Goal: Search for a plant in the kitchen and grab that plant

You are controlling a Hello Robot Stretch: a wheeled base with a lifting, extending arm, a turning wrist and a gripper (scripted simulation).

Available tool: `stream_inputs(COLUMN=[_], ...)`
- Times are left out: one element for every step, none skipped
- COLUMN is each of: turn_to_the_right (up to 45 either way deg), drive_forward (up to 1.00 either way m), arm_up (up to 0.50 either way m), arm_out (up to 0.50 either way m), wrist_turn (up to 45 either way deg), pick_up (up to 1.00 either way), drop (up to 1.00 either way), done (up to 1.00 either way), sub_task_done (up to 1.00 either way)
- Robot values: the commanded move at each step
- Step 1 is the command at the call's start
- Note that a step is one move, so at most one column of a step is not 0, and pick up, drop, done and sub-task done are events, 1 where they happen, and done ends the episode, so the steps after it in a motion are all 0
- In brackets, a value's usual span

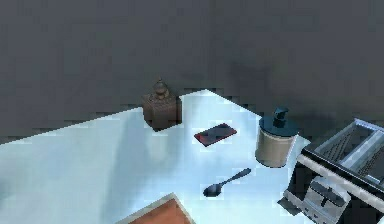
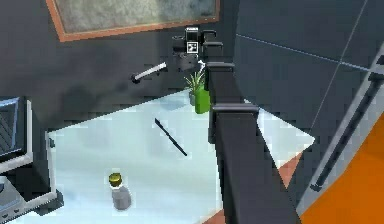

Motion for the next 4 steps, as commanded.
stream_inputs(turn_to_the_right=[0.0,0.0,0.0,0.0], drive_forward=[0.0,0.0,0.0,0.0], arm_up=[0.0,0.0,-0.16,0.0], arm_out=[0.0,0.0,0.0,0.0], wrist_turn=[45.0,12.0,0.0,0.0], pick_up=[0.0,0.0,0.0,1.0], drop=[0.0,0.0,0.0,0.0], done=[0.0,0.0,0.0,0.0], sub_task_done=[0.0,0.0,0.0,0.0])
